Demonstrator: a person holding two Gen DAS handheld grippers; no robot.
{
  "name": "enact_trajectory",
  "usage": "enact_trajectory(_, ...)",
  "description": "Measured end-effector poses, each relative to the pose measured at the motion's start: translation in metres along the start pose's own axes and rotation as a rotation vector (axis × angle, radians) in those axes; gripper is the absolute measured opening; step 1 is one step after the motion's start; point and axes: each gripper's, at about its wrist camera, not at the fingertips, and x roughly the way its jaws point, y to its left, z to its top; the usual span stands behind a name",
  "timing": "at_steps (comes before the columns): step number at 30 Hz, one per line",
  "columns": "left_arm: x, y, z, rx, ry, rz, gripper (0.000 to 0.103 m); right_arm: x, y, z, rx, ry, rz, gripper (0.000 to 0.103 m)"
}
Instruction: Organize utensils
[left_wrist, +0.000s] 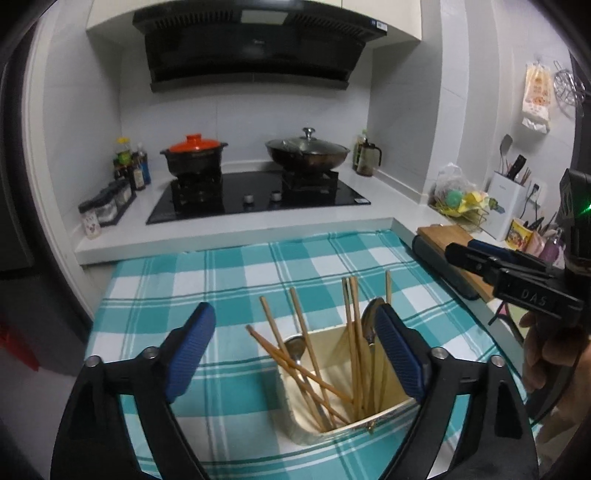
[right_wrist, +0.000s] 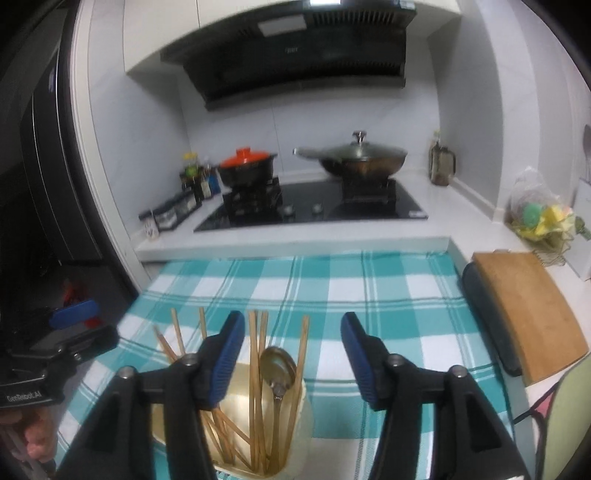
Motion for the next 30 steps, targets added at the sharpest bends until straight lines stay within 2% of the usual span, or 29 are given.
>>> enact_trajectory(1, -0.011, 0.001, -0.002, 0.004, -0.029, 0.018, 0.101, -0.011, 0.000, 0.002, 0.002, -0.021, -0.001, 0.065)
enact_trajectory(3, -0.040, -0.001, -0.014, 0.016, -0.090, 0.063, 0.102, -0.034, 0.004, 0.002, 0.000, -0.064, 0.004, 0.077)
enact_trajectory(7, -0.081, -0.008, -0.042, 0.003, -0.174, 0.127, 0.103, -0.076, 0.016, -0.015, -0.015, -0.109, 0.014, 0.089)
enact_trajectory(10, -0.096, -0.013, -0.063, -0.037, -0.131, 0.115, 0.103, -0.102, 0.029, -0.039, -0.045, -0.124, -0.004, 0.091)
enact_trajectory(14, -0.108, -0.020, -0.089, -0.067, -0.082, 0.110, 0.103, -0.132, 0.042, -0.076, -0.076, -0.156, -0.005, 0.103)
enact_trajectory(17, -0.114, -0.029, -0.105, -0.049, -0.058, 0.141, 0.103, -0.148, 0.049, -0.095, -0.067, -0.169, 0.018, 0.103)
enact_trajectory(23, -0.125, -0.041, -0.131, -0.027, -0.019, 0.168, 0.103, -0.159, 0.055, -0.123, -0.047, -0.125, 0.012, 0.103)
enact_trajectory(30, -0.140, -0.051, -0.140, -0.029, -0.005, 0.182, 0.103, -0.176, 0.064, -0.140, -0.086, -0.088, -0.046, 0.103)
